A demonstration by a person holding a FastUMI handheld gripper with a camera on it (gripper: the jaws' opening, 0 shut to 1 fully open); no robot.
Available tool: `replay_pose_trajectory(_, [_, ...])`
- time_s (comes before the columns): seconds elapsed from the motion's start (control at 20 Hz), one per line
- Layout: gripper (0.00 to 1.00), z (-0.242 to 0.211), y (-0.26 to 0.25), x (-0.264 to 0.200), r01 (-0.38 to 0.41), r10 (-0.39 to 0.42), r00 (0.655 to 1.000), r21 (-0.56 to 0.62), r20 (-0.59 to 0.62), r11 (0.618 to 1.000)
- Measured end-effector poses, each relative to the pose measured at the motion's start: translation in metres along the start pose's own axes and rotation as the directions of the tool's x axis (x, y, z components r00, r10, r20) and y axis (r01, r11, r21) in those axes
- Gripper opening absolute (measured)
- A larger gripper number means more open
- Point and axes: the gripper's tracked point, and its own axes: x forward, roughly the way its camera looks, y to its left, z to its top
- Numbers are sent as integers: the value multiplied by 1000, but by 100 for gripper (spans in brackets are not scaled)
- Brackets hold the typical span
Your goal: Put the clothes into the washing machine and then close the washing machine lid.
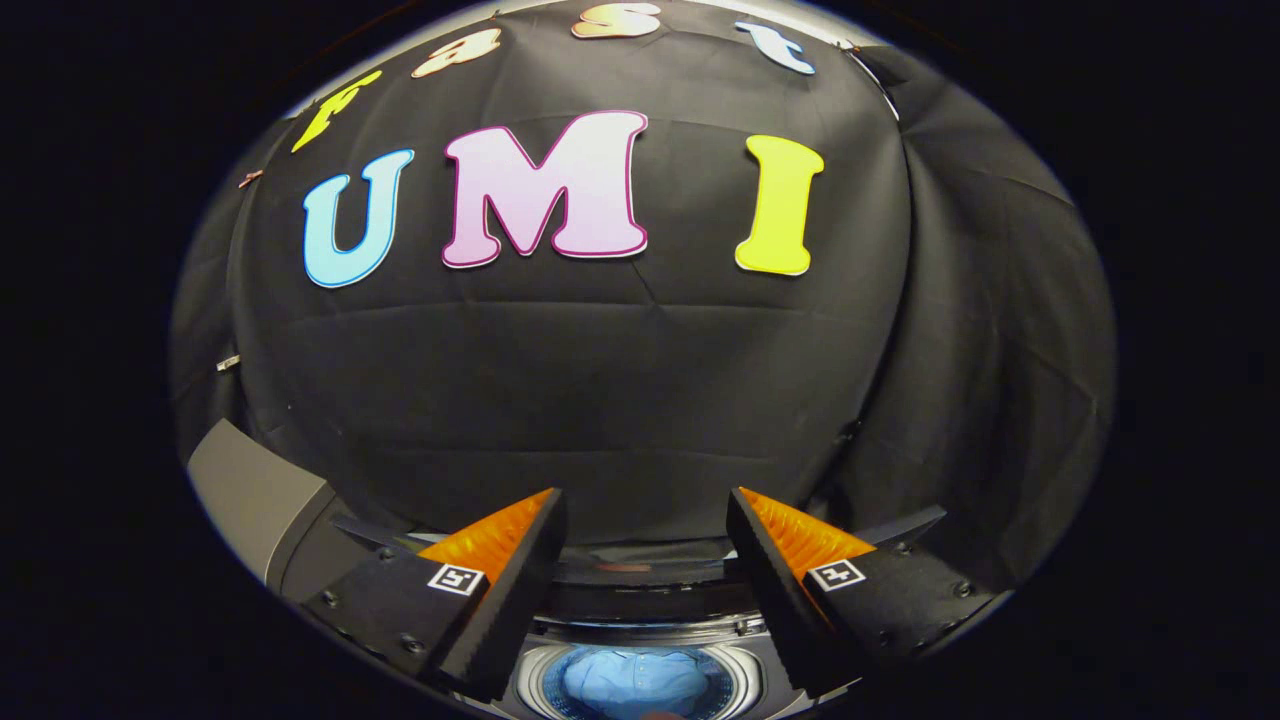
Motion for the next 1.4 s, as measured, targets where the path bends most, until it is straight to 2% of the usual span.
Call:
replay_pose_trajectory(0.45, [100,-17,-2,-32,37,-37,999,-3,12,999])
replay_pose_trajectory(1.1, [100,-57,-1,-84,6,-6,1000,-4,4,1000])
replay_pose_trajectory(1.25, [99,-80,3,-89,0,-1,999,-32,-37,999])
replay_pose_trajectory(1.35, [99,-113,-2,-97,9,-26,988,-108,-154,994])
replay_pose_trajectory(1.4, [100,-122,2,-96,1,-19,985,-105,-171,995])
